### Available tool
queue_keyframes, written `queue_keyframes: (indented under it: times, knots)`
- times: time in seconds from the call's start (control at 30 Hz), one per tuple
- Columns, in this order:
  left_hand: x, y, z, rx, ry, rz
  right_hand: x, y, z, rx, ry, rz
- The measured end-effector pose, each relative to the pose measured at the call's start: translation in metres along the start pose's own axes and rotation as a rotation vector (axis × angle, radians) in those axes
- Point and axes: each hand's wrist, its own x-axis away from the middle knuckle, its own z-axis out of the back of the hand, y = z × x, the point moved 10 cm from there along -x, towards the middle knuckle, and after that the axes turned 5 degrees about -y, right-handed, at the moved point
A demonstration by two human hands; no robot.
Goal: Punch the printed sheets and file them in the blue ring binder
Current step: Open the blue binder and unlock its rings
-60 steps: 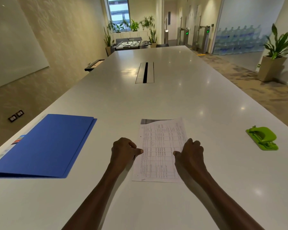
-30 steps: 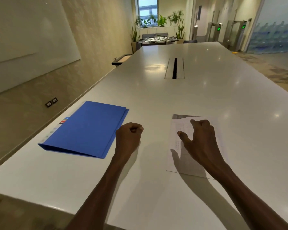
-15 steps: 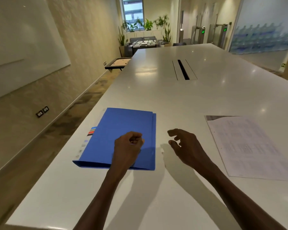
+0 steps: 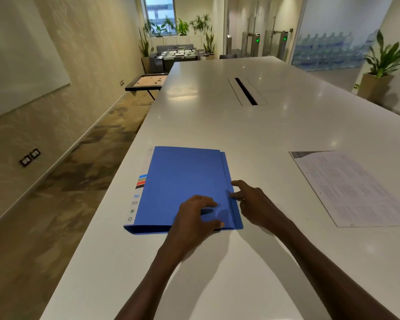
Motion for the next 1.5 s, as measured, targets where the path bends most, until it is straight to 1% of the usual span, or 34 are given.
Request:
queue_keyframes:
  times: [0.1, 0.17, 0.33, 0.47, 0.57, 0.63, 0.73, 0.8, 0.9, 1.03, 1.13, 1.23, 1.33, 1.4, 1.5]
  knots:
    - [-0.001, -0.001, -0.012, -0.116, -0.087, -0.008, -0.002, 0.003, -0.003, 0.072, -0.020, -0.010]
    - [-0.003, -0.001, -0.015, -0.200, -0.112, -0.018, -0.005, 0.004, -0.004, 0.123, -0.021, 0.005]
    - [-0.005, 0.004, -0.017, -0.294, -0.128, -0.061, -0.012, 0.004, -0.005, 0.212, -0.013, 0.052]
    - [-0.002, 0.016, -0.013, -0.364, -0.104, -0.168, -0.017, 0.005, -0.004, 0.254, -0.042, 0.079]
    - [0.001, 0.027, -0.006, -0.393, -0.050, -0.250, -0.019, 0.016, -0.001, 0.096, -0.083, 0.022]
    - [0.004, 0.039, 0.001, -0.388, 0.006, -0.317, -0.020, 0.021, 0.002, 0.039, -0.102, -0.007]
    - [0.012, 0.058, 0.019, -0.343, 0.138, -0.412, -0.022, 0.026, 0.003, -0.005, -0.143, -0.064]
    - [0.019, 0.069, 0.039, -0.294, 0.253, -0.434, -0.021, 0.023, 0.003, 0.020, -0.167, -0.057]
    - [0.031, 0.081, 0.077, -0.236, 0.459, -0.464, -0.020, 0.018, 0.002, 0.070, -0.178, -0.029]
    - [0.057, 0.091, 0.127, -0.269, 0.746, -0.510, -0.025, 0.019, -0.003, 0.093, -0.152, -0.035]
    - [0.077, 0.088, 0.164, -0.318, 0.959, -0.424, -0.030, 0.018, -0.008, 0.146, -0.141, -0.034]
    - [0.094, 0.076, 0.196, -0.364, 1.126, -0.325, -0.030, 0.012, -0.008, 0.214, -0.144, -0.046]
    - [0.109, 0.047, 0.222, -0.367, 1.257, -0.187, -0.030, 0.000, -0.008, 0.339, -0.134, 0.023]
    - [0.119, 0.027, 0.234, -0.382, 1.333, -0.127, -0.034, -0.003, -0.011, 0.403, -0.139, 0.038]
    - [0.128, -0.012, 0.246, -0.342, 1.386, -0.049, -0.037, -0.009, -0.015, 0.488, -0.161, 0.033]
